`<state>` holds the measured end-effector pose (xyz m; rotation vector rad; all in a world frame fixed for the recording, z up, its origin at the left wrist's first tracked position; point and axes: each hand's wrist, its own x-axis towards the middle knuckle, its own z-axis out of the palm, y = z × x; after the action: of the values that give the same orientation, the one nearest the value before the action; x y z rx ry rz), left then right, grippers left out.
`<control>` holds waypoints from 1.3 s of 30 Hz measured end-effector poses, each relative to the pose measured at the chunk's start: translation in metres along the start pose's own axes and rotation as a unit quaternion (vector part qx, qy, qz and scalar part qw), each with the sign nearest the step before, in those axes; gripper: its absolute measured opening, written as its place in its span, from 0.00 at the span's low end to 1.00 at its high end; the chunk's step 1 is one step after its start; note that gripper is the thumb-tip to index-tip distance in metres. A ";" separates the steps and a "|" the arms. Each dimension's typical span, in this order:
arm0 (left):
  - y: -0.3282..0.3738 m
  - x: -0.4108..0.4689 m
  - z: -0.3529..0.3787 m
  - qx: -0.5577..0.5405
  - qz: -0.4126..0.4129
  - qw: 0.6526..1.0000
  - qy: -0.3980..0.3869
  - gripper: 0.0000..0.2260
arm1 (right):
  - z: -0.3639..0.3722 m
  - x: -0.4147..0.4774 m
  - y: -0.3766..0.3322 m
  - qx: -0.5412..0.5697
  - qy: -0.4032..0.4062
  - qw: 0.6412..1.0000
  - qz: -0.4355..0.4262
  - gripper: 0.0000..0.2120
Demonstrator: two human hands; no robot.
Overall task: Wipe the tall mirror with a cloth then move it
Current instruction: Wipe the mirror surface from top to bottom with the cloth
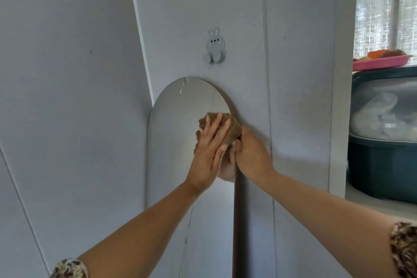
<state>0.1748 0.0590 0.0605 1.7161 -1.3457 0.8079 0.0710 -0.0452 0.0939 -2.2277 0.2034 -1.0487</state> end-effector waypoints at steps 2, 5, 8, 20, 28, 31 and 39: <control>-0.005 -0.005 -0.003 0.011 0.016 1.000 -0.016 0.23 | 0.005 -0.008 -0.002 -0.003 -0.013 1.000 0.010 0.12; -0.012 -0.002 -0.005 0.013 0.017 1.000 -0.006 0.23 | 0.012 -0.017 -0.002 0.012 -0.023 0.999 0.023 0.16; -0.022 0.005 -0.007 0.017 -0.034 0.999 0.039 0.23 | 0.012 -0.016 0.002 -0.020 -0.033 0.999 0.033 0.14; -0.138 0.010 -0.060 -0.063 -0.364 0.907 0.202 0.25 | 0.017 -0.014 0.015 0.011 -0.053 0.998 0.044 0.17; -0.105 0.003 -0.043 -0.068 -0.398 0.891 0.206 0.25 | 0.018 -0.014 0.016 0.034 -0.057 0.996 0.058 0.15; -0.087 -0.007 -0.032 -0.082 -0.363 0.909 0.186 0.25 | 0.020 -0.013 0.019 0.029 -0.048 0.997 0.051 0.14; -0.029 -0.028 -0.004 -0.087 -0.240 0.961 0.106 0.23 | 0.022 -0.016 0.020 0.059 -0.036 0.997 0.033 0.15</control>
<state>0.1961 0.0789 0.0326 1.6651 -0.7816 0.5541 0.0794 -0.0433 0.0613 -2.1331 0.1773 -0.9193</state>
